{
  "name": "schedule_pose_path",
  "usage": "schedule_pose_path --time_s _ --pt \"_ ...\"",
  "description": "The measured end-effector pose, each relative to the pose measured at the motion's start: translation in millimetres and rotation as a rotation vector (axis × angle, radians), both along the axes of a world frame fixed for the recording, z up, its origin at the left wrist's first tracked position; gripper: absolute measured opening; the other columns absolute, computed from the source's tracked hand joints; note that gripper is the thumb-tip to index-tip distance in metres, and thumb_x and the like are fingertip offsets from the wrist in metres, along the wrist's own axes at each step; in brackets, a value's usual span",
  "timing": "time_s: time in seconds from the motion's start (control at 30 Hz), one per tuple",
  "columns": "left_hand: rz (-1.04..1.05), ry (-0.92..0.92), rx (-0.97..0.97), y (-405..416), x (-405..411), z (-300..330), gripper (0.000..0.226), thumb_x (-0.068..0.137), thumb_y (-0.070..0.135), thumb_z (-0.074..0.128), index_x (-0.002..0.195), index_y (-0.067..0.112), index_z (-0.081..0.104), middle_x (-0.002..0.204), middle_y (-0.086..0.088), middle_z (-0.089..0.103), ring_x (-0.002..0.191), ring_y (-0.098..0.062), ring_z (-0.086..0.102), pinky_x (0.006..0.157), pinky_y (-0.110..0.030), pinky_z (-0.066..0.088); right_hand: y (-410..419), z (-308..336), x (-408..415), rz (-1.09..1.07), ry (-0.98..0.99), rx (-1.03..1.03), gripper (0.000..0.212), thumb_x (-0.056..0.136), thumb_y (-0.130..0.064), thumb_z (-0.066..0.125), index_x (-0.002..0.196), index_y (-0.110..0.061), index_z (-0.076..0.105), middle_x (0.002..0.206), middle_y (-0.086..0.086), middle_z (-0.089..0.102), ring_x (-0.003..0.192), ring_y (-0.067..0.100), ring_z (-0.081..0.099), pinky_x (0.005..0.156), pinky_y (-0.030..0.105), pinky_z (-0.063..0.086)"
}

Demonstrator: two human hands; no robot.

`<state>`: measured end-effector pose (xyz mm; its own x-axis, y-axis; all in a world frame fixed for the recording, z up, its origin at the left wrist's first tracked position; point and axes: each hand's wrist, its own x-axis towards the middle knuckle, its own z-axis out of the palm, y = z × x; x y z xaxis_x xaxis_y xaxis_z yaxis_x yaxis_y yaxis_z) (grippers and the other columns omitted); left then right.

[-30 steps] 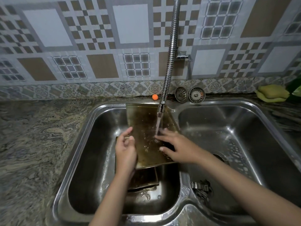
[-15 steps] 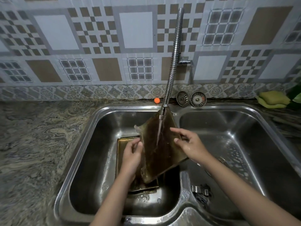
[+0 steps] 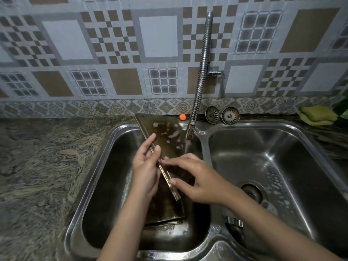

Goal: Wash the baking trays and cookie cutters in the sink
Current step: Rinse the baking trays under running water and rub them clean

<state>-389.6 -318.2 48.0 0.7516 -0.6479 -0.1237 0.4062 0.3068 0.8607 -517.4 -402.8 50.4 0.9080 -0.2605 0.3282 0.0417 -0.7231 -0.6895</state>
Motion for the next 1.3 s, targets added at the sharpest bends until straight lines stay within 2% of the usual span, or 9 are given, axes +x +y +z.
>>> schedule_pose_path --time_s 0.23,0.33,0.43,0.6,0.73,0.87,1.0,1.13,1.3 --pt "0.050 0.300 -0.019 -14 -7 -23 0.042 0.092 -0.011 0.042 0.118 0.017 0.059 0.108 -0.013 0.068 0.094 -0.023 0.066 0.076 -0.034 0.058 -21 6 -26 -0.188 0.011 -0.070 0.034 0.087 -0.022 0.067 0.120 -0.015 0.065 0.130 0.002 0.060 0.120 0.011 0.053 0.104 0.026 0.040" --pt "0.045 0.442 0.025 -20 -17 -38 0.047 0.092 -0.013 0.039 0.126 0.015 0.055 0.106 -0.016 0.066 0.091 -0.026 0.066 0.072 -0.038 0.058 -38 2 -29 -0.294 0.297 -0.214 0.043 0.092 -0.032 0.057 0.133 -0.022 0.054 0.147 0.000 0.044 0.136 0.016 0.039 0.113 0.031 0.026" --pt "0.013 0.585 0.087 -27 -32 -48 0.047 0.092 -0.013 0.037 0.127 0.015 0.054 0.097 -0.016 0.065 0.068 -0.021 0.070 0.058 -0.036 0.060 -45 -7 -23 -0.295 0.696 -0.266 0.053 0.098 -0.042 0.040 0.148 -0.029 0.028 0.160 -0.001 0.014 0.147 0.017 0.013 0.117 0.045 0.009" --pt "-0.014 0.711 0.150 -27 -42 -51 0.047 0.096 -0.008 0.034 0.137 0.014 0.044 0.096 -0.015 0.059 0.048 -0.017 0.067 0.042 -0.027 0.055 -35 -14 -11 -0.130 0.841 -0.305 0.052 0.099 -0.042 0.033 0.149 -0.028 0.024 0.161 -0.004 0.007 0.148 0.014 0.005 0.116 0.051 0.002" --pt "-0.019 0.669 0.180 -22 -33 -45 0.047 0.096 -0.008 0.035 0.136 0.014 0.045 0.114 -0.019 0.058 0.069 -0.023 0.065 0.052 -0.029 0.058 -36 -16 -12 -0.100 0.791 -0.265 0.053 0.099 -0.043 0.035 0.149 -0.027 0.026 0.160 -0.006 0.009 0.147 0.010 0.006 0.117 0.048 0.002" --pt "0.085 0.489 0.169 -19 -28 -38 0.046 0.091 -0.014 0.039 0.127 0.010 0.057 0.116 -0.022 0.063 0.097 -0.030 0.064 0.092 -0.043 0.051 -42 -32 -12 -0.145 0.652 -0.151 0.059 0.098 -0.048 0.035 0.151 -0.029 0.016 0.161 -0.006 0.000 0.146 0.008 -0.002 0.117 0.040 -0.001" --pt "0.098 0.200 0.169 -15 -28 -29 0.047 0.088 -0.018 0.043 0.120 0.012 0.061 0.113 -0.018 0.066 0.107 -0.030 0.061 0.102 -0.049 0.044 -60 -51 6 -0.322 0.552 -0.074 0.063 0.098 -0.053 0.027 0.152 -0.030 0.006 0.160 -0.006 -0.011 0.146 0.012 -0.010 0.114 0.054 -0.005" --pt "0.035 0.004 0.110 -12 -32 -25 0.045 0.085 -0.018 0.047 0.107 0.018 0.064 0.109 -0.013 0.065 0.090 -0.014 0.061 0.089 -0.031 0.047 -66 -47 39 -0.509 0.333 -0.002 0.060 0.099 -0.047 0.027 0.153 -0.026 0.009 0.161 -0.001 -0.007 0.146 0.014 -0.013 0.115 0.060 -0.004" --pt "0.094 -0.012 0.010 -13 -12 -16 0.044 0.086 -0.018 0.045 0.106 0.018 0.063 0.109 -0.016 0.061 0.098 -0.019 0.054 0.098 -0.035 0.040 -23 -44 49 -0.289 0.085 -0.138 0.060 0.096 -0.049 0.024 0.150 -0.036 0.000 0.157 -0.014 -0.012 0.146 0.008 -0.012 0.111 0.056 -0.009"
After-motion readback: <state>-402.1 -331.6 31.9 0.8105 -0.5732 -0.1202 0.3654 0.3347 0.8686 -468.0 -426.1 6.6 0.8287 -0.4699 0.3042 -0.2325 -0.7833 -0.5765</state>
